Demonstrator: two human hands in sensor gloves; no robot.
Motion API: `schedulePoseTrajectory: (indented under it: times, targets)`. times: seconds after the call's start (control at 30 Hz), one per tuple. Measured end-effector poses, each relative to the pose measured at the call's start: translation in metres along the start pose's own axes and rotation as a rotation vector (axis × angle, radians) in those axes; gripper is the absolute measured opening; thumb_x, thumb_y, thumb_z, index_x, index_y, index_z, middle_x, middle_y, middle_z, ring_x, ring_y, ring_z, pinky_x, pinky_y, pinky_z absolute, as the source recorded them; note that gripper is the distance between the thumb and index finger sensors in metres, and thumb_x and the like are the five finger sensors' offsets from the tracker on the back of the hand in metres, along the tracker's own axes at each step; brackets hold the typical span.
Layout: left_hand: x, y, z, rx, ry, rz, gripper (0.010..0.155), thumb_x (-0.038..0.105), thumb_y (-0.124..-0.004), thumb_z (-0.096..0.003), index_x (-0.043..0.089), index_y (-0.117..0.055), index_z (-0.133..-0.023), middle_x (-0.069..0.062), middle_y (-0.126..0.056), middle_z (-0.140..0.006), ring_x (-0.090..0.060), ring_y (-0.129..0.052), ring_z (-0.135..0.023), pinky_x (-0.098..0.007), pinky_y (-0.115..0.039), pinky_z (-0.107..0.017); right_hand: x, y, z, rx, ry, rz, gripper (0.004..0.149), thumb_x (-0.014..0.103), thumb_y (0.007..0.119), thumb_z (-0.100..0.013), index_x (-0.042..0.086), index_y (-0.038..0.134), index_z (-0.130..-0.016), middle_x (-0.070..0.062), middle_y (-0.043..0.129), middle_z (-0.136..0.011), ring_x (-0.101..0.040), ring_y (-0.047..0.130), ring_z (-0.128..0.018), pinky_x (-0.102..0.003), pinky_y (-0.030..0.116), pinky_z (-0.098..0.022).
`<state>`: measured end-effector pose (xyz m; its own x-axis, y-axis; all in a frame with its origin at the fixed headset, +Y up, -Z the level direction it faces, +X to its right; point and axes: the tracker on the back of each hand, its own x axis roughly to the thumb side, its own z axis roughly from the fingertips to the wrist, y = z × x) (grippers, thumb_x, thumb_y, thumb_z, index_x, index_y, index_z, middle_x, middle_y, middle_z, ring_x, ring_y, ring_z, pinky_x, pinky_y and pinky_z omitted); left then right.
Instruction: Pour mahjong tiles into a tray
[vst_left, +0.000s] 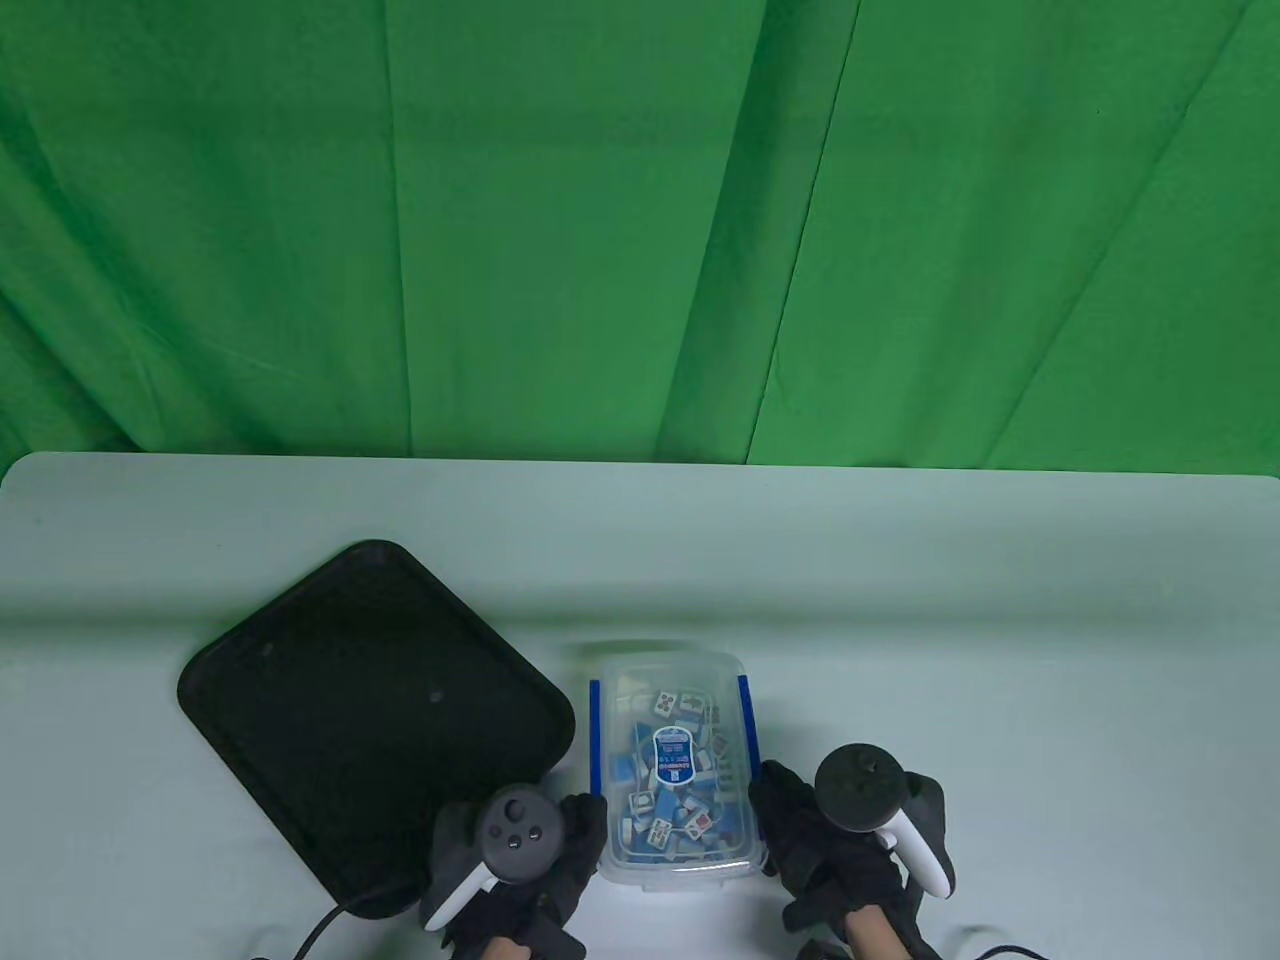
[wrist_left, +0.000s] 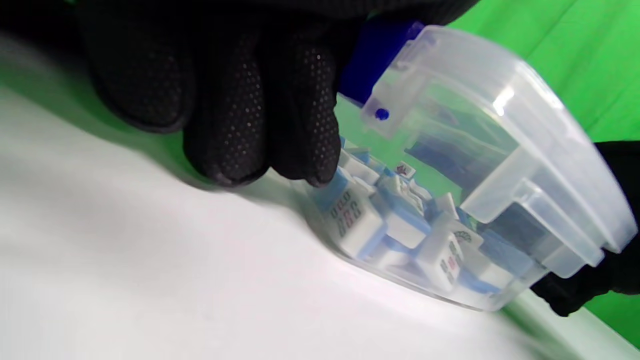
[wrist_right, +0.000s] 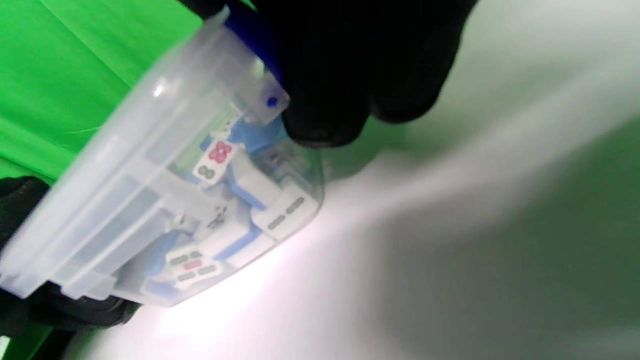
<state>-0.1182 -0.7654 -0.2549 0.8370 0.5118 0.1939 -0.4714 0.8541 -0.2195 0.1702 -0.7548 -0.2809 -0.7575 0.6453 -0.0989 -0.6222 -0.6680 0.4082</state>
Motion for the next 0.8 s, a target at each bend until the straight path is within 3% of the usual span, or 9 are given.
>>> schedulePoseTrajectory:
  times: [0.33,0.53,0.8]
  targets:
    - [0.001,0.001,0.000,0.017,-0.008,-0.042,0.067,0.036,-0.048,-0.0626,-0.010,-0.090,-0.084,-0.009,-0.113,-0.055,-0.031,-0.109,-0.053,-0.051,-0.087,-0.040,-0.005,-0.004,-0.002,0.000,0.031,-0.013,0.057,0.034,0.049,-0.070,-0.001,0.051,-0.115,-0.015,0.086,-0.093,-0.024,0.099,-0.067,-0.042,0.085,-0.057]
    - [-0.009,0.001,-0.001,-0.023,0.030,0.053,0.065,0.038,-0.048,-0.0633,-0.005,-0.090,-0.086,-0.008,-0.112,-0.057,-0.031,-0.108,-0.055,-0.051,-0.086,-0.042,-0.023,-0.008,-0.008,0.101,0.047,-0.162,0.056,0.036,0.049,-0.071,0.004,0.051,-0.117,-0.015,0.083,-0.097,-0.026,0.096,-0.071,-0.044,0.082,-0.060]
    - [-0.007,0.008,0.003,-0.034,0.104,-0.074,0.062,0.041,-0.052,-0.0649,-0.003,-0.085,-0.092,-0.010,-0.109,-0.062,-0.033,-0.106,-0.058,-0.052,-0.084,-0.044,-0.025,-0.008,-0.008,0.078,0.102,-0.049,0.058,0.039,0.053,-0.072,0.001,0.050,-0.116,-0.013,0.082,-0.096,-0.026,0.094,-0.071,-0.044,0.081,-0.061]
